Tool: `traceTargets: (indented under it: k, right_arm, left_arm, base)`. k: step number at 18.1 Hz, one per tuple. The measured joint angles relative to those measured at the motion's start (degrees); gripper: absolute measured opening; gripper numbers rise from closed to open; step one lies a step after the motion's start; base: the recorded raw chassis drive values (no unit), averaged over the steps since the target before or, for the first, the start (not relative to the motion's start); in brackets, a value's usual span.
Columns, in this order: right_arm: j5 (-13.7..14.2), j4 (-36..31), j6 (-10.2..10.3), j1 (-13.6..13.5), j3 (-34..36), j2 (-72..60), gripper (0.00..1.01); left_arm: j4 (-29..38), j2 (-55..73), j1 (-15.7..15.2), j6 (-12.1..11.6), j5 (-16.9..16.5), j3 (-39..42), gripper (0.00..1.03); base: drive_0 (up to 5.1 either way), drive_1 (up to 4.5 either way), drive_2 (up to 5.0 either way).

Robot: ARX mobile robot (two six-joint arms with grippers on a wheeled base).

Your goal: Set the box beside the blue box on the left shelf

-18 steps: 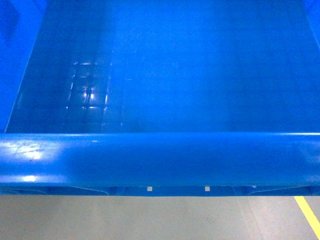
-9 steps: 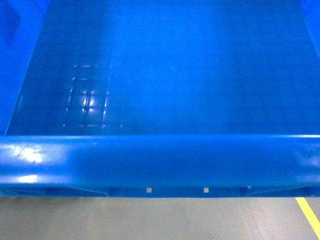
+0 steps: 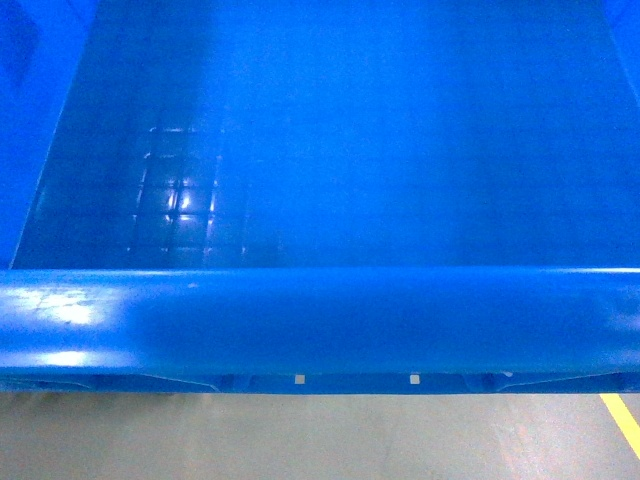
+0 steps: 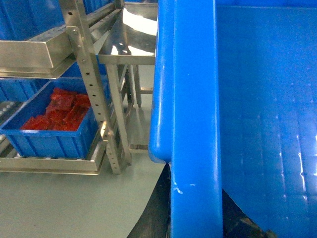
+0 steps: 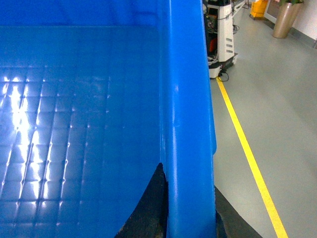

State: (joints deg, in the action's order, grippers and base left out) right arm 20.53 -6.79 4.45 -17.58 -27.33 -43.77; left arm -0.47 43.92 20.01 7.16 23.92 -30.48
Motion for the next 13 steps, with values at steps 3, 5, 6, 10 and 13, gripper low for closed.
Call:
traceTargets:
  k: [3,5,6,10,13]
  right_arm:
    - [0.0,0.0,0.0,0.0,0.0,0.0,0.1]
    - [0.0,0.0,0.0,0.0,0.0,0.0,0.1]
    - [0.0,0.0,0.0,0.0,0.0,0.0,0.1]
    - [0.0,0.0,0.0,0.0,0.0,0.0,0.1]
    - [0.0,0.0,0.0,0.0,0.0,0.0,0.1]
  left_arm:
    - [0.0,0.0,0.0,0.0,0.0,0.0,0.07]
    - [0.0,0.0,0.0,0.0,0.0,0.0,0.07]
    - [0.0,0.0,0.0,0.0,0.0,0.0,0.07]
    - [0.0,0.0,0.0,0.0,0.0,0.0,0.07]
    - [0.0,-0.1,0.0,-0.1,0.0,0.0,0.07]
  base:
    - [-5.0,2.46,2.5]
    - [-5.1,2.4,2.4]
    - [-4.9,2.51,2.5]
    - [-4.9,2.52,2.5]
    - [-5.0,2.46,2.5]
